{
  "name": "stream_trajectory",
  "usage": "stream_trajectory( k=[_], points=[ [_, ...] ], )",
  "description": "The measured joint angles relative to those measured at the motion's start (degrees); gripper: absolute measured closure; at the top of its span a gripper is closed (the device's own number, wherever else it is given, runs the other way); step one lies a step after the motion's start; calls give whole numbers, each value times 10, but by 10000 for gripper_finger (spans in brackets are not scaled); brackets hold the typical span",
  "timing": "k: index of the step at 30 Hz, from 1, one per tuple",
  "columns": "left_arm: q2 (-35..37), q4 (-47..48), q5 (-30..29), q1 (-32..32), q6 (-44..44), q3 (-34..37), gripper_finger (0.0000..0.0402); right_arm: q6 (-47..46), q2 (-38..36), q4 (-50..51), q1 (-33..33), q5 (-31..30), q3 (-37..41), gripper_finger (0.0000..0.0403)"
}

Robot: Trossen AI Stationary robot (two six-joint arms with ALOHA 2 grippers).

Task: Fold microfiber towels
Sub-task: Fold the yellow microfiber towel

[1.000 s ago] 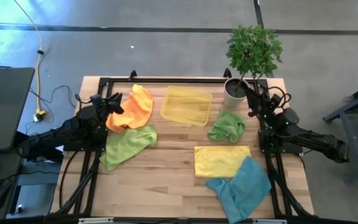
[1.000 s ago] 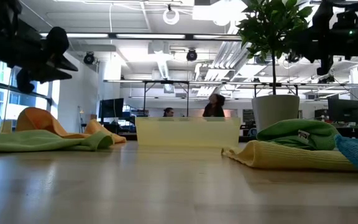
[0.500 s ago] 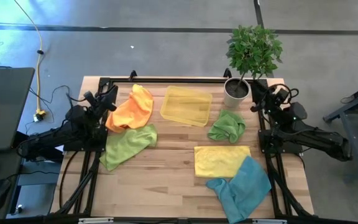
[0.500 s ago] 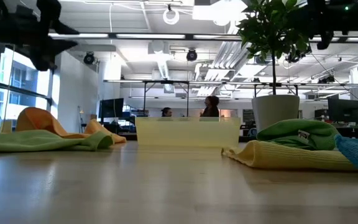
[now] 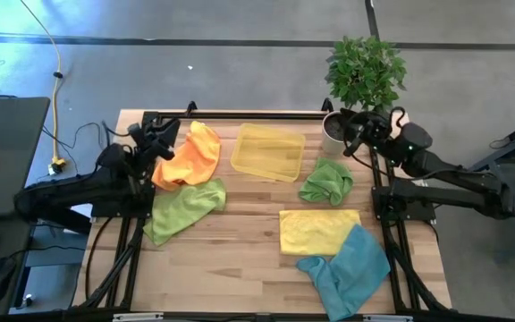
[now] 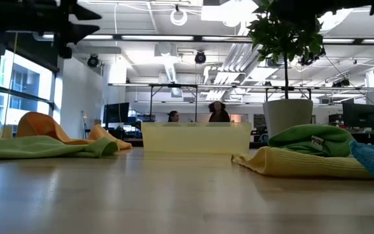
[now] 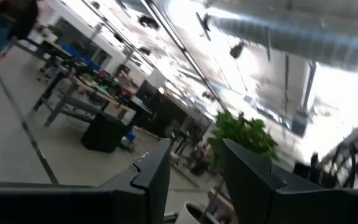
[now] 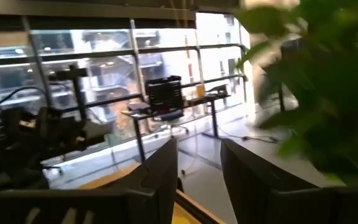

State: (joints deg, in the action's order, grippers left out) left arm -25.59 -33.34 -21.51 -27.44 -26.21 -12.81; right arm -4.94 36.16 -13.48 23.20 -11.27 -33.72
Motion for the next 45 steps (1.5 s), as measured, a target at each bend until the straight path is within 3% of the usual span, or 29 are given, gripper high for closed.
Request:
stream_trajectory(
  k=[5, 13, 28, 33, 42, 45],
  points=[
    [-90, 0, 53, 0, 38, -72, 269, -28, 48, 27, 0, 29, -38, 290],
    [-229, 3, 153, 7, 29, -160, 269, -101, 129, 41, -35, 54, -41, 290],
    [-419, 5, 280, 45, 2, -258, 269, -126, 208, 12, -192, -63, -41, 291],
    [-469, 5, 324, 69, -2, -281, 269, -133, 235, 13, -250, -99, -41, 308],
    [-528, 8, 333, 139, -2, -306, 269, -186, 259, 30, -319, -85, -42, 320],
    [-541, 12, 331, 165, -4, -315, 269, -180, 259, 115, -335, -83, -82, 320]
  ],
)
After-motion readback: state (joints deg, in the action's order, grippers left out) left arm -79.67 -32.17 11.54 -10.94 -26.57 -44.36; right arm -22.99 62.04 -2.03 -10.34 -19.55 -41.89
